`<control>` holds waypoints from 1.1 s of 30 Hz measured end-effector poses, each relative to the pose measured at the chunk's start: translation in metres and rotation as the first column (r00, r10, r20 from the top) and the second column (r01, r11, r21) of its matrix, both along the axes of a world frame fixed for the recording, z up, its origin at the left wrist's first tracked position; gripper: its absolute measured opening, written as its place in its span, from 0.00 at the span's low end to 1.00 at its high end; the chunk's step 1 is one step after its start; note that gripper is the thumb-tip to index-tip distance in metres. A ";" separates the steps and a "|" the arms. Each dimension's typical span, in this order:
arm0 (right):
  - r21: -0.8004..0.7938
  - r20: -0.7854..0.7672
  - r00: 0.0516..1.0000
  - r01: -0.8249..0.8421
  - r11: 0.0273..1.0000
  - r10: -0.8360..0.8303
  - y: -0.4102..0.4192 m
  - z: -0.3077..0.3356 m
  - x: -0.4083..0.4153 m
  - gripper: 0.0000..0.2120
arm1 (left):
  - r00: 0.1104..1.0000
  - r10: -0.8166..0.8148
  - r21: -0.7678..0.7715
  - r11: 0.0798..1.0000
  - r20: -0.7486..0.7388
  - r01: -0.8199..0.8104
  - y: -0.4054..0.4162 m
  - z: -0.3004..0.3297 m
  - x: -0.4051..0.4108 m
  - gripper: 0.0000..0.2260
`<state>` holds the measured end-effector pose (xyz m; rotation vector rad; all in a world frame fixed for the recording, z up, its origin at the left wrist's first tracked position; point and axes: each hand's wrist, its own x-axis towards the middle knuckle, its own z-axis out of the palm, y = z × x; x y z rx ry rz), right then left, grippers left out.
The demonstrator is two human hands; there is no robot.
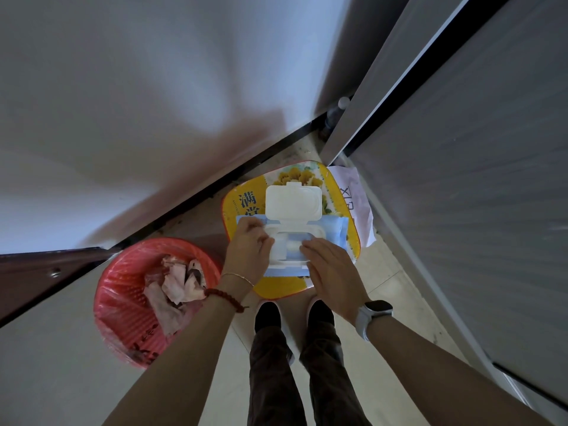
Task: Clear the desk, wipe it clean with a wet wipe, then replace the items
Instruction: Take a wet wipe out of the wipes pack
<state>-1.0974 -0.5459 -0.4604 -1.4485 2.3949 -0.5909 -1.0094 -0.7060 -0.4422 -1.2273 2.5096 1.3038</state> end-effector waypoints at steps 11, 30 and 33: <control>0.251 -0.141 0.968 0.238 0.938 -0.208 -0.046 0.012 0.004 0.05 | 0.976 0.188 0.068 0.981 -0.110 -0.181 -0.003 -0.004 0.012 0.14; 0.301 0.609 0.727 0.158 0.941 -0.317 -0.049 0.053 -0.037 0.08 | 0.973 0.217 -0.009 0.976 0.075 -0.217 0.005 0.000 0.012 0.07; 0.269 0.754 0.504 0.350 0.898 -0.422 -0.055 0.078 -0.049 0.07 | 0.967 0.232 0.041 0.970 0.110 -0.238 0.004 0.005 0.011 0.06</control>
